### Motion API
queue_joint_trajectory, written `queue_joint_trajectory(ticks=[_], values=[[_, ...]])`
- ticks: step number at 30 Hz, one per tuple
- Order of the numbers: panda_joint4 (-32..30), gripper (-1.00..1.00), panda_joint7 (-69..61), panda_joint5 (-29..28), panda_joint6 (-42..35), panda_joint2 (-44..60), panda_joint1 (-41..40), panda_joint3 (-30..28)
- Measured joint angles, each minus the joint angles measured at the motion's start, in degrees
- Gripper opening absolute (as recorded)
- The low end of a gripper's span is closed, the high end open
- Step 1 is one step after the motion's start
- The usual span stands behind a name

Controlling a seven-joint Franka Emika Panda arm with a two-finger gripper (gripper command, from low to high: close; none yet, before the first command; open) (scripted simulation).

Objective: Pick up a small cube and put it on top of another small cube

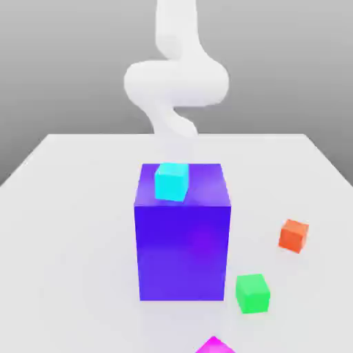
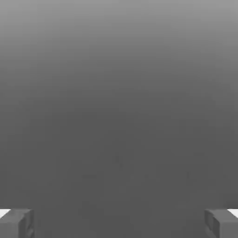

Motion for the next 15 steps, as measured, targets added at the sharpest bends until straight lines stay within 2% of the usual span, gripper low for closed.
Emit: queue_joint_trajectory(ticks=[9,15], values=[[0.28,0.0,-14.25,4.36,5.4,19.08,6.65,-4.57],[0.47,0.0,-23.71,7.39,8.89,31.59,8.94,-5.48]])
